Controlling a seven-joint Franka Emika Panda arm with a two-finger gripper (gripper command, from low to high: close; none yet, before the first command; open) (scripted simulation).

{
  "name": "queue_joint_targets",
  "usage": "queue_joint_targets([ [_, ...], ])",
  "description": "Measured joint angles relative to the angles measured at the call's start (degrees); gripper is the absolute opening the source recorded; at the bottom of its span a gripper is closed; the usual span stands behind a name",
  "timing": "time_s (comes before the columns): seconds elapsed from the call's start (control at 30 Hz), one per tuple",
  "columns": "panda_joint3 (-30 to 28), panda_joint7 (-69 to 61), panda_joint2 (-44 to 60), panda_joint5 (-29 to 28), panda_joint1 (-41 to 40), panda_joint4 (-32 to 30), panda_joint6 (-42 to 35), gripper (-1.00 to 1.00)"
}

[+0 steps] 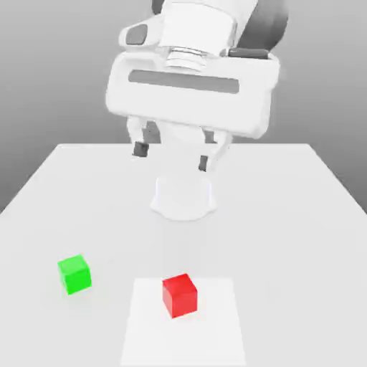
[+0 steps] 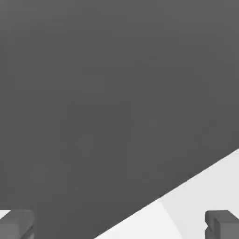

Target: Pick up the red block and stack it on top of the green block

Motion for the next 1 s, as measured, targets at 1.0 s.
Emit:
queue_joint_targets([
  [1.0, -3.0, 29.2, 27.7, 1.3, 0.3, -11.0, 21.4, 0.0],
])
